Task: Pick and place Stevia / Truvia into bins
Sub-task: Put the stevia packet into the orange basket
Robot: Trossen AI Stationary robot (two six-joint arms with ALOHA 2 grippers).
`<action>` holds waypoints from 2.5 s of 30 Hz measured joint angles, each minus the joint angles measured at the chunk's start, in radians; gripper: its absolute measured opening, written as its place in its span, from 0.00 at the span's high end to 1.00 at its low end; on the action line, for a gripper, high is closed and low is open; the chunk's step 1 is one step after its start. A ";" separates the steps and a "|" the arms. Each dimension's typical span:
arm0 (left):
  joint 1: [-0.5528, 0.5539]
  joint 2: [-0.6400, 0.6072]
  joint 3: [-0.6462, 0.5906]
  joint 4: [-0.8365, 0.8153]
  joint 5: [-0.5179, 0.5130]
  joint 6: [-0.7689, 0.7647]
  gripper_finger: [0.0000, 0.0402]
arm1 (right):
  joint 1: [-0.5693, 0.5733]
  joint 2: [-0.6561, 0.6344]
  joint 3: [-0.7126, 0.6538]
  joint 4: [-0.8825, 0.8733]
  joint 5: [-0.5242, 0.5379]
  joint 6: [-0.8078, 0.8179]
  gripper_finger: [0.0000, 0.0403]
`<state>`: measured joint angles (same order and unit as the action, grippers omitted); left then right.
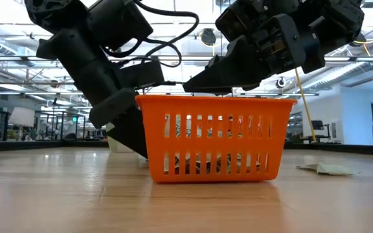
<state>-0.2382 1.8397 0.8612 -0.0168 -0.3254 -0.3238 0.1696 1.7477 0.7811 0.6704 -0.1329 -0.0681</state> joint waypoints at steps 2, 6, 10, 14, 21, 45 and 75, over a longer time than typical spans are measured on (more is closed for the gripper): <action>0.000 0.000 0.000 0.002 0.000 0.001 0.67 | 0.000 0.000 0.000 -0.001 0.000 0.000 0.69; -0.002 -0.022 -0.003 -0.004 0.017 0.004 0.84 | 0.000 0.000 0.000 -0.002 0.000 0.000 0.69; -0.007 -0.058 -0.006 -0.030 -0.006 -0.003 0.98 | 0.000 0.000 0.000 -0.002 0.000 0.001 0.69; -0.021 -0.123 -0.006 -0.031 -0.020 -0.004 0.97 | 0.000 0.000 0.000 -0.005 0.000 0.003 0.69; -0.082 -0.273 -0.004 0.007 -0.042 -0.011 0.98 | 0.000 0.000 0.000 -0.014 0.000 0.003 0.69; -0.175 -0.140 -0.004 0.231 0.135 -0.084 0.86 | -0.004 -0.070 -0.005 -0.070 0.107 -0.023 0.69; -0.107 -0.142 -0.004 0.235 0.152 -0.032 0.77 | 0.317 -0.286 -0.266 -0.358 0.267 0.168 0.60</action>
<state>-0.3451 1.6981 0.8574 0.2184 -0.1736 -0.3556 0.4864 1.4614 0.5152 0.3122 0.1337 0.1000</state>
